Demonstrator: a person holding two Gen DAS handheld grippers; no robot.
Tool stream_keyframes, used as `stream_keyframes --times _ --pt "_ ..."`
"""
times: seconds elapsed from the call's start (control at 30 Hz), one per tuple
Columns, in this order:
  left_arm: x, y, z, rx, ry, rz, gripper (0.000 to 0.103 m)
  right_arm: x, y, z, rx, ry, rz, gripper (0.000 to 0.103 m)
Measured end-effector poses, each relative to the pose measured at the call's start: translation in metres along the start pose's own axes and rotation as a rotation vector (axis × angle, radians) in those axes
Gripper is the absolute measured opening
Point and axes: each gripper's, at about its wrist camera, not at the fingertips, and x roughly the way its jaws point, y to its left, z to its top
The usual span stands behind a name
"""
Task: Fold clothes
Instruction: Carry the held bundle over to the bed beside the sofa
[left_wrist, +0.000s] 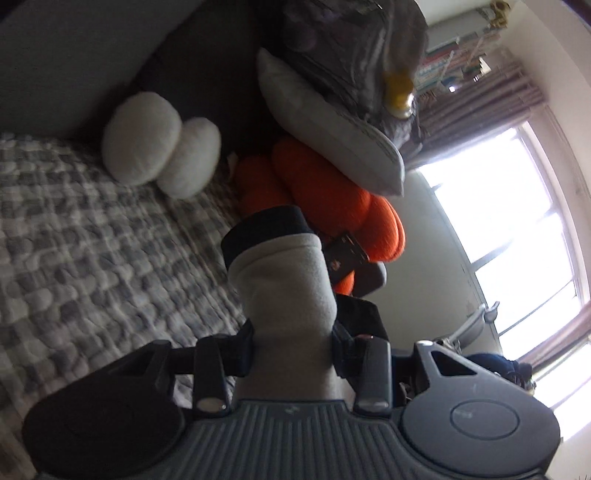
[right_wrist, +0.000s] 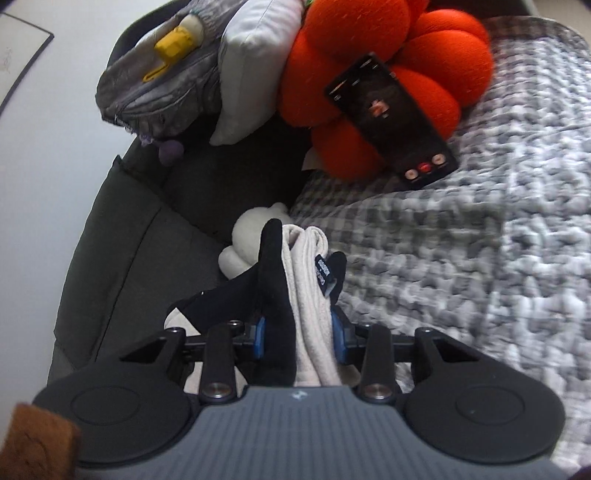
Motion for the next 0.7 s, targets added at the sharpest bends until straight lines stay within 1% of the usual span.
stream_keyframes --times 0.2,0.3,0.47,0.57,0.7 --pt "-0.021 0.041 0.028 -0.055 -0.126 0.074 0.040 0.081 0.028 0.011 -0.054 0.073 0.066 0.038" --pt "-0.030 0.053 0.032 -0.073 -0.178 0.115 0.040 0.123 0.039 0.015 -0.074 0.116 0.103 0.037" --pt "-0.045 0.073 0.038 -0.104 -0.263 0.184 0.040 0.186 0.055 0.014 -0.136 0.210 0.125 0.037" --pt "-0.053 0.085 0.041 -0.123 -0.311 0.225 0.039 0.211 0.065 0.010 -0.184 0.246 0.133 0.037" --pt "-0.057 0.093 0.041 -0.150 -0.349 0.274 0.039 0.240 0.077 0.006 -0.234 0.282 0.149 0.037"
